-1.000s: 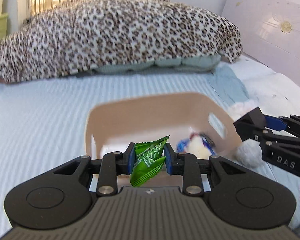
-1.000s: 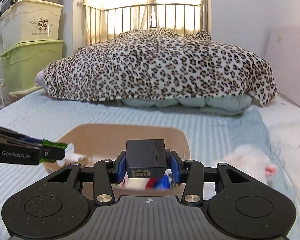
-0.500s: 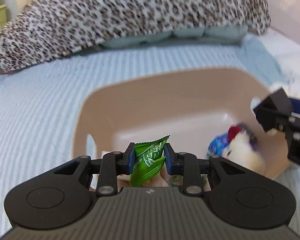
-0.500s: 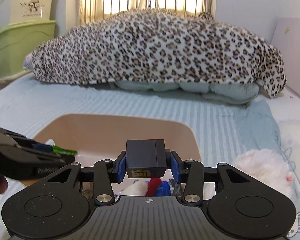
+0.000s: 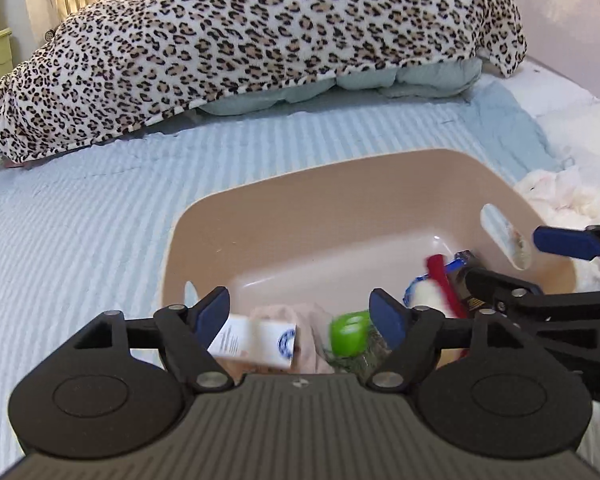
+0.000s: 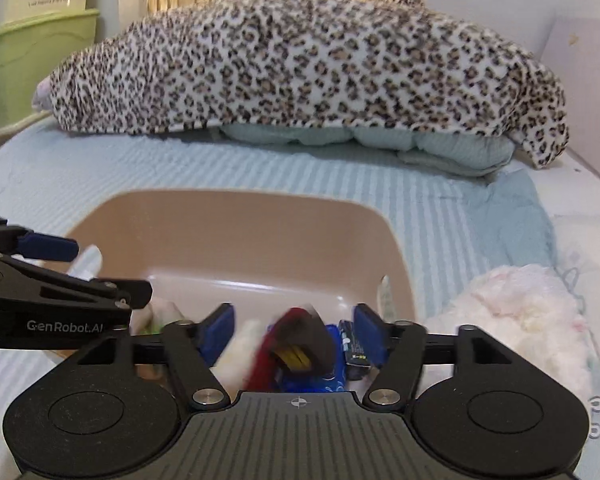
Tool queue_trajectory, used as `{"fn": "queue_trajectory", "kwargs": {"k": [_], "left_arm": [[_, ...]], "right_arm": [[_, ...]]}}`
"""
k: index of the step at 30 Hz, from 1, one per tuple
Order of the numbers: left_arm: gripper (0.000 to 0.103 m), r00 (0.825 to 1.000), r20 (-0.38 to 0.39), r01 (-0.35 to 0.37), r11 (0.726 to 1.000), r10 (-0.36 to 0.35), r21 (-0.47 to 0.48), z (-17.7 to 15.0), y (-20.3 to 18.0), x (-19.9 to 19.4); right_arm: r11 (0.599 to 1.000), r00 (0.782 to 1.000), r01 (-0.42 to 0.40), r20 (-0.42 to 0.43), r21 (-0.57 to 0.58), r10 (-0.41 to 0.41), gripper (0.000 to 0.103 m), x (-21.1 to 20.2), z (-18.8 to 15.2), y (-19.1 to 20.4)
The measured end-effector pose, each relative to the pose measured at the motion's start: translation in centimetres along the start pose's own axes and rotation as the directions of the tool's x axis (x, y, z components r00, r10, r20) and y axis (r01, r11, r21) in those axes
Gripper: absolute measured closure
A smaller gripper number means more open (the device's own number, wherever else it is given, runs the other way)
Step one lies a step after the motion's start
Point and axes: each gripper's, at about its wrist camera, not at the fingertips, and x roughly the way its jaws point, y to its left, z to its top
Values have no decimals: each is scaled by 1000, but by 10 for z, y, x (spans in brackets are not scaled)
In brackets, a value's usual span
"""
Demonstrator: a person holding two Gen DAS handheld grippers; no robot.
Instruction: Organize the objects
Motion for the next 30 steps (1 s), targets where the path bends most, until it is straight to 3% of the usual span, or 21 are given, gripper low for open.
{"fn": "queue_trajectory", "kwargs": {"k": [6, 30], "left_arm": [[16, 1000, 20, 4, 1000, -4, -16, -6, 2, -30], [15, 998, 61, 27, 999, -26, -19, -75, 6, -145]], "right_arm": [[1000, 1000, -12, 2, 1, 12, 16, -38, -1, 5], [995, 999, -33, 2, 91, 33, 15, -143, -50, 16]]}}
